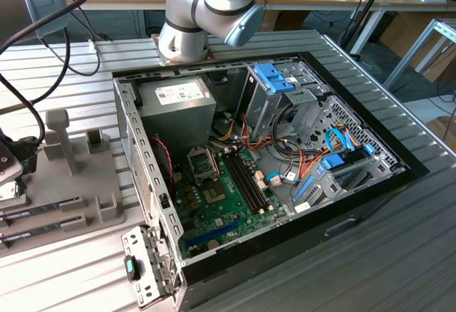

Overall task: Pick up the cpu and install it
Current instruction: 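Pick up the cpu and move it towards the insertion slot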

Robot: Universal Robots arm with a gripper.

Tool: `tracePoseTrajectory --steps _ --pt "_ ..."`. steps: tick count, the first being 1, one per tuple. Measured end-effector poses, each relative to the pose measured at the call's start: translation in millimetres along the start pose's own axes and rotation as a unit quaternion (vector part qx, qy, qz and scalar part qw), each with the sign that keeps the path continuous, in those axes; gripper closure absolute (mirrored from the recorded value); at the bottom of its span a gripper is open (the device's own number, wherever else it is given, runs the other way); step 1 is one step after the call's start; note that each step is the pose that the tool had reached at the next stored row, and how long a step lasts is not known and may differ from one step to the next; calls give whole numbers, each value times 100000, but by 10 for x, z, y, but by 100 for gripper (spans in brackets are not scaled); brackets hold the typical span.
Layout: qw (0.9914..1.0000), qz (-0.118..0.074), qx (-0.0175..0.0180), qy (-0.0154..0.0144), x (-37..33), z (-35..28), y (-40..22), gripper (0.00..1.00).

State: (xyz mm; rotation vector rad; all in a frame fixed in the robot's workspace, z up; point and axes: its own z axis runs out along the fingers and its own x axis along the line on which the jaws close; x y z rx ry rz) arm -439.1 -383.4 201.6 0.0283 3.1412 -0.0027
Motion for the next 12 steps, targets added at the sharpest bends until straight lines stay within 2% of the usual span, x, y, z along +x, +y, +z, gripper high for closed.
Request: tracePoseTrajectory --steps 6,12 --pt "100000 -4 5 3 12 72 0 44" --pt "100000 -4 20 16 13 116 0 44"
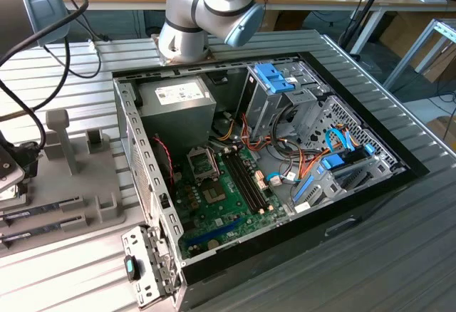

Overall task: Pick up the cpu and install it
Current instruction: 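Pick up the cpu and move it towards the insertion slot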

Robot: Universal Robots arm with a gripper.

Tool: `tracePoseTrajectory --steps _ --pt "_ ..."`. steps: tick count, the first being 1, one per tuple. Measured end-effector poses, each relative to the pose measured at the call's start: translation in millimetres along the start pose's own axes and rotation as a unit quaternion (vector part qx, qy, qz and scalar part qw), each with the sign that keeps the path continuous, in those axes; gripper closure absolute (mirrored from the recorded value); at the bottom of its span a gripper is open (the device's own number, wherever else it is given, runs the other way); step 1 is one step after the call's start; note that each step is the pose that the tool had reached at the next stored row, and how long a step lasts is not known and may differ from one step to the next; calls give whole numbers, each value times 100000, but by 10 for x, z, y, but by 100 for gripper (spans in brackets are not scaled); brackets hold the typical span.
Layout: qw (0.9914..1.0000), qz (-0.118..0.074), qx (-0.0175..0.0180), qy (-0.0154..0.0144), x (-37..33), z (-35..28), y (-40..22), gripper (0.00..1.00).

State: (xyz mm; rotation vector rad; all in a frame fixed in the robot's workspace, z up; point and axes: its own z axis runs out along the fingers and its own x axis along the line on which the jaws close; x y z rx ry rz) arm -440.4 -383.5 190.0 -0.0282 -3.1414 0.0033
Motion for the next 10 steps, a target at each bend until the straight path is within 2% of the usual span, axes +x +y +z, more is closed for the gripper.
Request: tracePoseTrajectory --steps 10 --pt "100000 -87 137 -22 0 1 3 44"
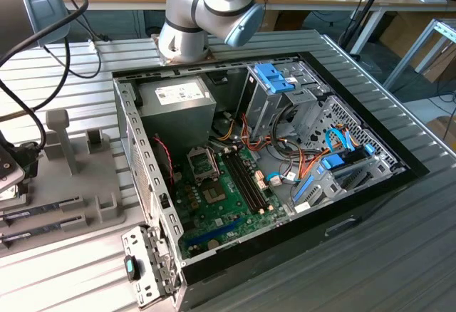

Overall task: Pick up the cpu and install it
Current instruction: 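Pick up the cpu and move it towards the insertion slot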

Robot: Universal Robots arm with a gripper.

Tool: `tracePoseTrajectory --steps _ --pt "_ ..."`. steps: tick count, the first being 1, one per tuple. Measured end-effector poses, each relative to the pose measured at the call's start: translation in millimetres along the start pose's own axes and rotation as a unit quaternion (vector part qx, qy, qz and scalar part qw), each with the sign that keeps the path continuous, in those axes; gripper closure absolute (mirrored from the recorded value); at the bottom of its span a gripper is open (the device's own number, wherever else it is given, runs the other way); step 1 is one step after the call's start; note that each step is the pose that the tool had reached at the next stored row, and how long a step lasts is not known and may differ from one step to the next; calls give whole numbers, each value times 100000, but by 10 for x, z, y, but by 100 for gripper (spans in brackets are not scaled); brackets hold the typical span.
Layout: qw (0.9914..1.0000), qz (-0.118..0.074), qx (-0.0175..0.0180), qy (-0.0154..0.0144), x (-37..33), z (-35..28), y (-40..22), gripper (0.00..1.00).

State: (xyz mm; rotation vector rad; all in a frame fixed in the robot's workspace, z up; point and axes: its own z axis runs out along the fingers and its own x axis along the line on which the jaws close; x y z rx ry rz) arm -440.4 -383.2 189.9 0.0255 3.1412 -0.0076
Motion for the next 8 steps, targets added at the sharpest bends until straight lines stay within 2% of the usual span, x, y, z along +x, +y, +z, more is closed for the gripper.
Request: tracePoseTrajectory --steps 4,5,6,8 --pt "100000 -3 6 9 0 -1 1 44" --pt "100000 -4 3 7 0 -1 1 46" --pt "100000 -1 4 9 0 -1 1 52" --pt "100000 -1 7 10 0 -1 2 53"
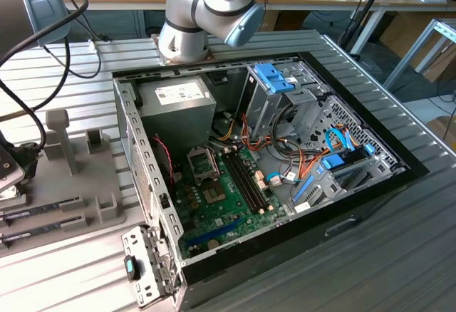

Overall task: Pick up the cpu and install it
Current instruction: 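Pick up the cpu and move it towards the insertion slot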

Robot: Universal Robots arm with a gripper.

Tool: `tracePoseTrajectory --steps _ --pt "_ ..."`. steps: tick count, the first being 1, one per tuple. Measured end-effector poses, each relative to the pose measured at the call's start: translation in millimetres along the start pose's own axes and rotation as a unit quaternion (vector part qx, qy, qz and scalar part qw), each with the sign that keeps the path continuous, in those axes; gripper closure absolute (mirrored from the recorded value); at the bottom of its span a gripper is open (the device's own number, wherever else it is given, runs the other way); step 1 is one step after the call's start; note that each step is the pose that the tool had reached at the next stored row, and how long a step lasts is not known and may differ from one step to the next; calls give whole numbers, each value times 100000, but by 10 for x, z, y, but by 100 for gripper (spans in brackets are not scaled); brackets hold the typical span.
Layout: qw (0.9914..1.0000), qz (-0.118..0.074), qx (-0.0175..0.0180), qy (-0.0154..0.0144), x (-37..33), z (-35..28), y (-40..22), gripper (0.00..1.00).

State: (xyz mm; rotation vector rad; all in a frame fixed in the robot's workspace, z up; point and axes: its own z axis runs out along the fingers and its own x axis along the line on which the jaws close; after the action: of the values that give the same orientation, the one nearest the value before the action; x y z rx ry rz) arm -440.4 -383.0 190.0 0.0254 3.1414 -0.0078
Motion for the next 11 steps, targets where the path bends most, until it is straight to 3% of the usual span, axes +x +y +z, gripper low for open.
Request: tracePoseTrajectory --steps 11 --pt "100000 1 -1 4 0 -5 2 53"
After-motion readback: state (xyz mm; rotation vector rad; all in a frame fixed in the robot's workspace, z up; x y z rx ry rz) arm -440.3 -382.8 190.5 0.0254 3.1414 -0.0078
